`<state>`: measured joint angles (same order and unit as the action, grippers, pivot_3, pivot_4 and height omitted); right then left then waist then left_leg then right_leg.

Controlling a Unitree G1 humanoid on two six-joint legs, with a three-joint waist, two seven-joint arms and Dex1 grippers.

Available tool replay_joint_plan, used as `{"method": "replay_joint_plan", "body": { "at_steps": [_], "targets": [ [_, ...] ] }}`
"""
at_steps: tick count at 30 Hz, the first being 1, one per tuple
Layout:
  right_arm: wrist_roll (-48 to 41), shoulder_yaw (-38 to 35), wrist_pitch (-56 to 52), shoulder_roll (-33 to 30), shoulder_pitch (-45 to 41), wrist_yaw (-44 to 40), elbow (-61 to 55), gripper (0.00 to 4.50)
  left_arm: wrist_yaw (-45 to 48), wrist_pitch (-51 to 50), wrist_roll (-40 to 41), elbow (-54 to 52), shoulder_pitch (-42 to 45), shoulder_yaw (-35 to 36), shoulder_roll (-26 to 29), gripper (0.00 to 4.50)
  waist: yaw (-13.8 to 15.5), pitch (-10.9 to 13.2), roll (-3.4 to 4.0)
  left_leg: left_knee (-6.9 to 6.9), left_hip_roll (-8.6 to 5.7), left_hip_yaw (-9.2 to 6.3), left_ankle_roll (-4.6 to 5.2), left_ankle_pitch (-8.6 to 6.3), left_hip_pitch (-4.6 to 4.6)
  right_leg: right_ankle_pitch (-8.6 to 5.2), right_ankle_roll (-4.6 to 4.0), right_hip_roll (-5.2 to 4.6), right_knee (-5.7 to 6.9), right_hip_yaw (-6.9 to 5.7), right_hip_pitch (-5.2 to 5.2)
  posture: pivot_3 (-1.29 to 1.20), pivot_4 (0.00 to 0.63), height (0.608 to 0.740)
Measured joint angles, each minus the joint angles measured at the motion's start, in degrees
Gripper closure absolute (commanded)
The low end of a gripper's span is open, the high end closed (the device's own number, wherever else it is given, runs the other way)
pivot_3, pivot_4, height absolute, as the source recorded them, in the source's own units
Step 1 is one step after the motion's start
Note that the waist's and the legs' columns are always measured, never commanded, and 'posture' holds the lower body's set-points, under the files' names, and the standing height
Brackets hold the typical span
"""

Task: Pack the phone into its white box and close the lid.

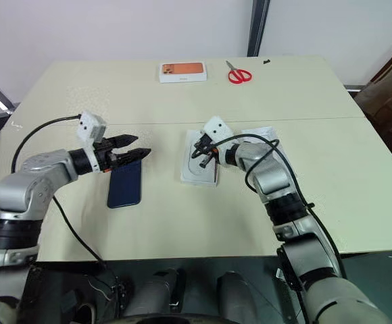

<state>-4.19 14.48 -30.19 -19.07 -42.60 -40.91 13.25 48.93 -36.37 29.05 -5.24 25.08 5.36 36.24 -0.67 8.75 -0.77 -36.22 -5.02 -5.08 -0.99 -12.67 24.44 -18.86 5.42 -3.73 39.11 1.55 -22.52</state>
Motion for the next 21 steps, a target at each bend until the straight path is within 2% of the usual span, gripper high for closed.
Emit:
{"method": "replay_joint_plan", "body": {
  "at_steps": [6, 15, 21],
  "targets": [
    [4.08, 5.84, -0.68, -0.68, 1.07, -2.13, 1.03, 4.47, 2.09, 1.37, 0.21, -3.32, -3.35, -0.18, -0.11, 0.93, -0.28, 0.00, 0.00, 0.04, 0.00, 0.01, 0.01, 0.00, 0.00, 0.00, 0.00, 0.01, 0.04, 0.01, -0.04, 0.00, 0.150, 0.734],
    [6.32, 6.29, -2.28, -5.92, 2.03, -5.19, -2.21, 4.47, 0.25, 2.39, -1.13, -4.86, -4.36, -1.98, -1.19, 0.93, -0.25, -0.01, -0.01, 0.04, 0.00, 0.00, 0.04, -0.01, -0.03, 0.00, 0.00, 0.02, 0.04, 0.00, 0.00, 0.00, 0.150, 0.734],
    [6.42, 6.39, -1.41, -5.49, 2.96, -5.64, -2.96, 4.47, -0.51, 3.13, -1.50, -5.13, -4.13, -2.36, -1.48, 0.93, -0.20, -0.01, -0.01, 0.03, 0.01, -0.01, 0.04, -0.02, -0.03, 0.00, 0.00, 0.02, 0.04, -0.01, 0.01, 0.00, 0.150, 0.734]
  ]
}}
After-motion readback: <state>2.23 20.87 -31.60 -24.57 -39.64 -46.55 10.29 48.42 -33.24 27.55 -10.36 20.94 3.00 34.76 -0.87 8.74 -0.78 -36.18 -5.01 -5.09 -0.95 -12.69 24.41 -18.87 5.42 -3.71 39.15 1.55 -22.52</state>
